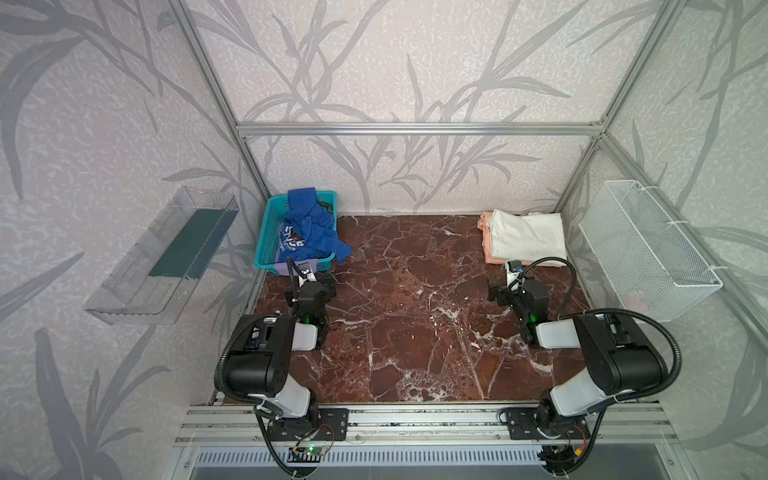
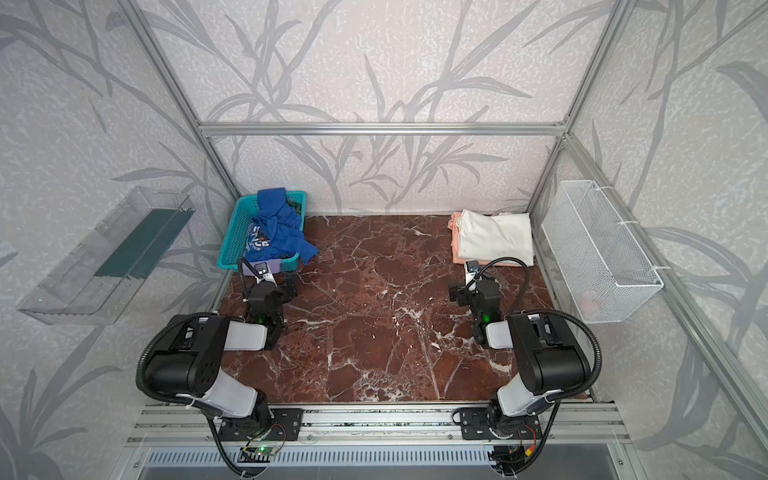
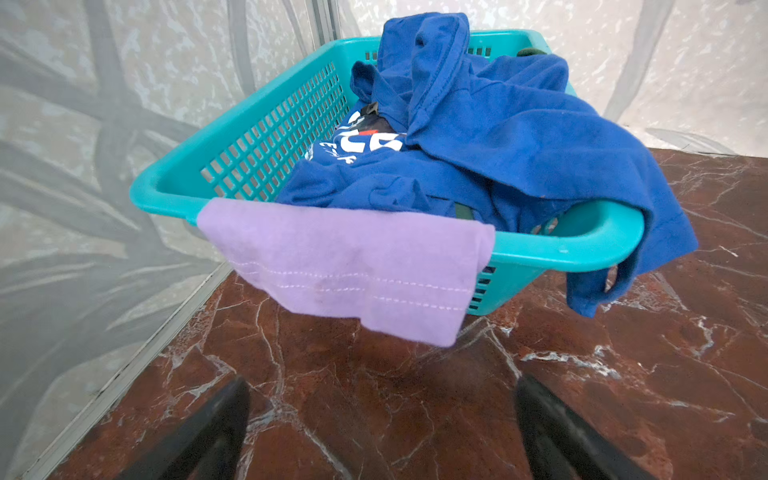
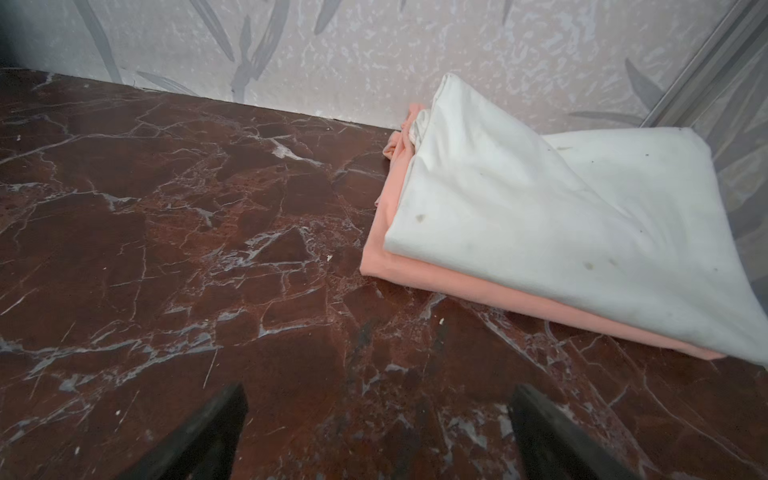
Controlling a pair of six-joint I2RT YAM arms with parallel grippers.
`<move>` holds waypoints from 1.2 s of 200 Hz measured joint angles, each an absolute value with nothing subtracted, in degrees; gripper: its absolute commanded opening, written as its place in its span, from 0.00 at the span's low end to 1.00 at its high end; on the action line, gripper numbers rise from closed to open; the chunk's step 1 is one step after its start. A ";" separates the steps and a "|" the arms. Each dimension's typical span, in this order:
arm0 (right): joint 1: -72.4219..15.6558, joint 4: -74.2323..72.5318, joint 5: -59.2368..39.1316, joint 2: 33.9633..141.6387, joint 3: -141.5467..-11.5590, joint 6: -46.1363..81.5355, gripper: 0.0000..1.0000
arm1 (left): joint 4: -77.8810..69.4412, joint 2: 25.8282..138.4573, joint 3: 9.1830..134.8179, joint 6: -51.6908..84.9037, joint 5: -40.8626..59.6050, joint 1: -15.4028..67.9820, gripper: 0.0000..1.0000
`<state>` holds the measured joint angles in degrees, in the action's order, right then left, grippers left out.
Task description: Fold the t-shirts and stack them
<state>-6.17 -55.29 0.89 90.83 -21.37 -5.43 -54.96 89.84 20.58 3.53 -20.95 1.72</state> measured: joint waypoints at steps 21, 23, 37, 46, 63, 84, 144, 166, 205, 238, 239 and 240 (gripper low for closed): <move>-6.13 -55.29 0.78 90.83 -21.37 -5.43 0.99 | -54.96 89.84 20.58 3.53 -20.95 1.72 0.99; -6.13 -55.29 0.75 90.83 -21.37 -5.41 0.99 | -54.96 89.84 20.58 3.53 -20.95 1.72 0.99; -6.13 -55.29 0.73 90.83 -21.37 -5.43 0.99 | -54.96 89.84 20.58 3.53 -20.95 1.72 0.99; -6.13 -55.29 0.71 90.83 -21.37 -5.43 0.99 | -54.96 89.84 20.58 3.53 -20.95 1.72 0.99; -6.13 -55.29 0.51 90.83 -21.37 -5.41 0.99 | -54.94 89.84 20.58 3.53 -20.93 1.72 0.99; -6.13 -55.29 0.58 90.83 -21.37 -5.39 0.99 | -54.94 89.84 20.58 3.53 -20.93 1.72 0.99; -4.95 -55.22 -0.08 90.83 -21.37 -4.34 0.99 | -54.94 89.84 20.58 3.53 -20.91 1.69 0.99; -4.93 -55.20 -0.05 90.83 -21.37 -4.34 0.99 | -54.94 89.84 20.58 3.57 -20.88 1.69 0.99; -8.71 -56.03 8.23 90.63 -20.84 -4.56 0.99 | -56.29 89.52 19.90 3.36 -20.84 1.91 0.99; -12.12 -51.83 16.32 83.92 -20.78 -5.74 0.99 | -54.06 82.50 17.69 1.28 -19.55 3.70 0.99; -12.19 -51.81 16.51 83.72 -20.78 -5.80 0.99 | -53.89 82.04 17.69 1.13 -19.44 3.79 0.99; -12.43 -51.77 17.17 83.24 -20.75 -5.93 0.99 | -53.78 81.73 17.69 1.08 -19.40 3.84 0.99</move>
<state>-12.43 -51.77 17.17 83.24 -20.75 -5.93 -53.78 81.73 17.69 1.08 -19.40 3.84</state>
